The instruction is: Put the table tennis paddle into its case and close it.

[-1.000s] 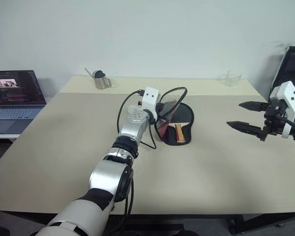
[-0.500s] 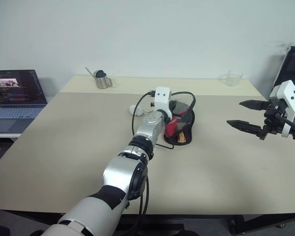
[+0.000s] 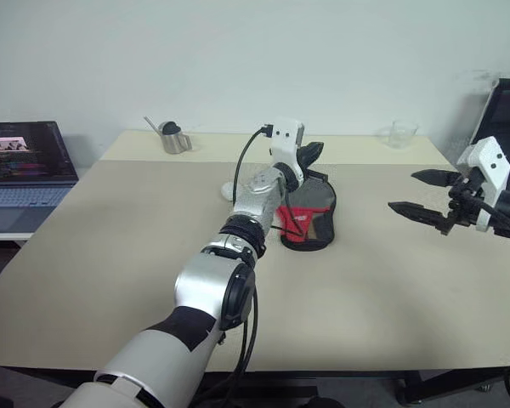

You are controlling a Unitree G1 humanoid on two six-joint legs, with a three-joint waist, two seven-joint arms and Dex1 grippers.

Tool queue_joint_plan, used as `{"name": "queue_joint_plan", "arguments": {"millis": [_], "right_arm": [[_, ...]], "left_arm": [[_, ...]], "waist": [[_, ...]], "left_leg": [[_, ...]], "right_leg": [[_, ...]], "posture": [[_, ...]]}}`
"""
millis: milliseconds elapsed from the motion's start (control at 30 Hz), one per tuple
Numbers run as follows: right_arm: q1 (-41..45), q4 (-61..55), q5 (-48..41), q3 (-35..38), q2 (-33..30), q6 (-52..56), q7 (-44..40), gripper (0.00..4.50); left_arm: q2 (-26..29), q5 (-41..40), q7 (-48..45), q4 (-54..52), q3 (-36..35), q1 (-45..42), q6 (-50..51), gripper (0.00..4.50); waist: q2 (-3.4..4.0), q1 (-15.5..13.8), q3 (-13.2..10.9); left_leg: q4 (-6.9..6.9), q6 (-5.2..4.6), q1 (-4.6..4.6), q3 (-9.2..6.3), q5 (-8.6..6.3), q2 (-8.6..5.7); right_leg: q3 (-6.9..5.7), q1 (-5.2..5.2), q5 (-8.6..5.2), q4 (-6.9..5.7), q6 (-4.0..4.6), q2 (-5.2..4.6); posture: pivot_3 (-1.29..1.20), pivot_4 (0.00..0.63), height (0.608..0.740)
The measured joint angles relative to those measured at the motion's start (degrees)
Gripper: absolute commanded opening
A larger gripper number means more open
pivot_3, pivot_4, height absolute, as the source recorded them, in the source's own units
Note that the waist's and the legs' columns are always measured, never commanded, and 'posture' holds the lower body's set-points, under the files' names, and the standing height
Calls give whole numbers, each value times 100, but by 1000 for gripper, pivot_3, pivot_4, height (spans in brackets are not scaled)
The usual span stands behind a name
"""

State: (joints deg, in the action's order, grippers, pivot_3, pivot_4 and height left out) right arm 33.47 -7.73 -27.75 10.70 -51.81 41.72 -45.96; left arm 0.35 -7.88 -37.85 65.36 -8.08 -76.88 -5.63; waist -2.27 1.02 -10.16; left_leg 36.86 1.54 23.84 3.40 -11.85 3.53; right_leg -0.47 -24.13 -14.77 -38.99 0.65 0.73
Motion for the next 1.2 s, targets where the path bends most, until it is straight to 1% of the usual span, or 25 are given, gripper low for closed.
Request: {"name": "queue_joint_plan", "arguments": {"millis": [67, 133, 167, 233, 333, 400, 500, 633, 700, 833, 1067, 1200], "right_arm": [[441, 320, 139, -95, 852, 489, 905, 4500], [485, 529, 237, -198, 1124, 792, 1329, 4500], [605, 634, 325, -272, 1431, 1014, 1651, 4500], [767, 841, 436, -293, 1879, 1317, 2167, 4500], [984, 1197, 550, -210, 2326, 1595, 2793, 4500], [1114, 1419, 638, -124, 2617, 1651, 3144, 4500], [1154, 1653, 707, -92, 2842, 1651, 3425, 4500], [1166, 1752, 741, 103, 3215, 1756, 3755, 4500], [1133, 1764, 744, 97, 3372, 1816, 3821, 4500], [1109, 1765, 744, 36, 3597, 1876, 3841, 4500], [1084, 1679, 738, -316, 3813, 1878, 3554, 4500], [1086, 1744, 828, -353, 3940, 1759, 3608, 4500]], "left_arm": [[444, -92, -1222, -1085, 380, 687, 393, 44], [685, -151, -1713, -1631, 537, 1093, 784, 44], [1001, -235, -2002, -2186, 633, 1467, 1153, 44], [1547, -335, -2360, -2959, 732, 1932, 1686, 44], [2132, -456, -2656, -3839, 768, 2328, 2271, 44], [2486, -707, -2844, -4460, 765, 2564, 2762, 44], [2912, -1047, -3036, -5109, 715, 2835, 3377, 44], [3449, -1483, -3091, -5941, 503, 3331, 3904, 44], [3549, -1627, -3001, -6158, 375, 3515, 4079, 44], [3555, -1800, -2811, -6479, 370, 3744, 4283, 44], [3561, -2002, -2639, -6733, 381, 3764, 4441, 44], [3604, -2111, -2601, -6855, 383, 3832, 4549, 44]], "waist": [[9, 140, 3], [12, 145, 0], [16, 164, -2], [18, 191, -3], [20, 164, -5], [20, 108, -5], [20, 62, -4], [20, 80, -4], [20, 82, -4], [20, 82, -4], [20, 81, -5], [20, 82, -4]], "left_leg": [[-10, 19, -17, -1, 11, 8], [-15, 31, -12, -7, 19, 16], [-18, 32, -10, -6, 22, 21], [-19, 40, -5, -13, 27, 23], [-17, 43, -5, -15, 28, 21], [-14, 42, -3, -15, 28, 17], [-10, 40, 3, -15, 27, 12], [-12, 37, 3, -16, 25, 17], [-13, 37, 2, -20, 26, 20], [-10, 37, 1, -21, 26, 19], [-15, 36, 2, -20, 26, 18], [-16, 36, 2, -20, 26, 18]], "right_leg": [[15, 0, 3, -13, 6, 0], [12, -4, 4, -16, 16, 0], [15, -12, 6, -21, 22, 1], [15, -24, 2, -40, 33, 3], [7, -26, -4, -55, 40, 2], [4, -24, -4, -54, 39, 3], [3, -24, -3, -49, 36, 2], [7, -23, -3, -45, 35, 2], [4, -24, -3, -48, 36, 2], [3, -23, -3, -51, 36, 4], [4, -24, -3, -43, 36, 8], [4, -24, -3, -40, 36, 8]], "posture": [[0, 150, 740], [0, 150, 740], [0, 150, 740], [0, 150, 740], [0, 150, 740], [0, 150, 740], [0, 150, 740], [0, 150, 740], [0, 150, 740], [0, 150, 740], [0, 150, 740], [0, 150, 740]]}}
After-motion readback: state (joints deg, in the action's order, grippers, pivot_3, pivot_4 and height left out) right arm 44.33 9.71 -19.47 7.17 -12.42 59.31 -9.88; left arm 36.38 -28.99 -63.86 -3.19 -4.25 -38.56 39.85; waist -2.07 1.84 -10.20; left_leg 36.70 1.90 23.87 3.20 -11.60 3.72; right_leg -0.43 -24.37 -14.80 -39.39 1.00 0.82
